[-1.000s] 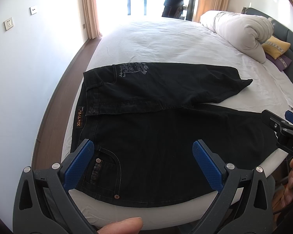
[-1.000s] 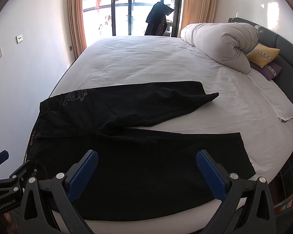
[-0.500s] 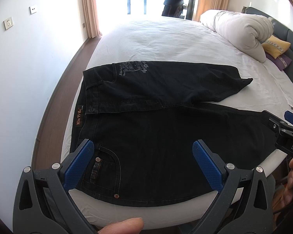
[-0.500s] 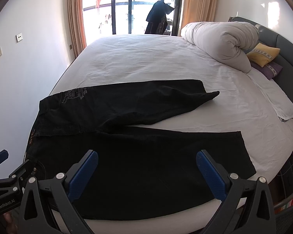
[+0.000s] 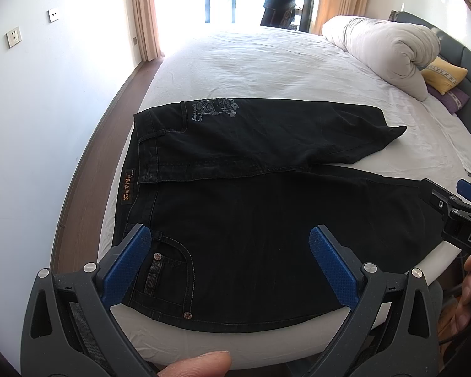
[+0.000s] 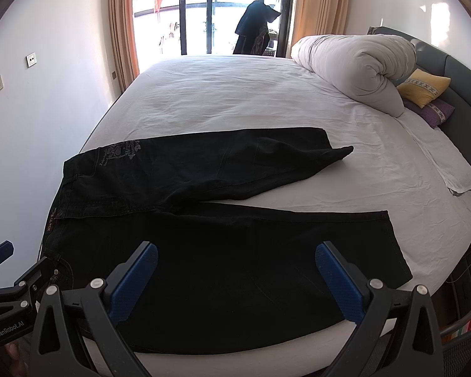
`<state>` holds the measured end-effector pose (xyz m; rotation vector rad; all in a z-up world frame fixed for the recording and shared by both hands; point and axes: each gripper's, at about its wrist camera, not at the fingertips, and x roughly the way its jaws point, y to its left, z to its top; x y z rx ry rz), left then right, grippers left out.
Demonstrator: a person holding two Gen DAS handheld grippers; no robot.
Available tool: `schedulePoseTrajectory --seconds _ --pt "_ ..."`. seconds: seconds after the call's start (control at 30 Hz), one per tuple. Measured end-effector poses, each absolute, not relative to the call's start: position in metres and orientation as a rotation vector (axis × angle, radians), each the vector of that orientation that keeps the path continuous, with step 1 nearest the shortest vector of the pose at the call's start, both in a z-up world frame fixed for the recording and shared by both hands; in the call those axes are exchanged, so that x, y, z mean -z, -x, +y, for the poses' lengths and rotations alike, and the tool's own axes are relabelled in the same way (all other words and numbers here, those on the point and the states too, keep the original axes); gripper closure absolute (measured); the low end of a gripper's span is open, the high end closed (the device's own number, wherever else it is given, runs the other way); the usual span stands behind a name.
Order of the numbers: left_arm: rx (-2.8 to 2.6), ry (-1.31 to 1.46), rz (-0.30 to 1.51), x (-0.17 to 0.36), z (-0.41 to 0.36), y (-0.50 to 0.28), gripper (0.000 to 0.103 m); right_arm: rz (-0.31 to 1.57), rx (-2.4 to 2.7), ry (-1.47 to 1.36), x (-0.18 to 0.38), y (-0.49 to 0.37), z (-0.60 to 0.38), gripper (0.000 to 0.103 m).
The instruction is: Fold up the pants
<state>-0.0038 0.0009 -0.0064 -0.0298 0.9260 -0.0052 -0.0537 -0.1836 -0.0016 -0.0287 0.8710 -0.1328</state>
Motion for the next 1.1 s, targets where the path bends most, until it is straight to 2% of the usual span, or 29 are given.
schedulePoseTrajectory --seconds 1.1 --pt "0.005 0.030 0.936 0.016 0.001 0.009 0.000 0.888 0.131 0.027 0.011 0.055 -0.183 0.000"
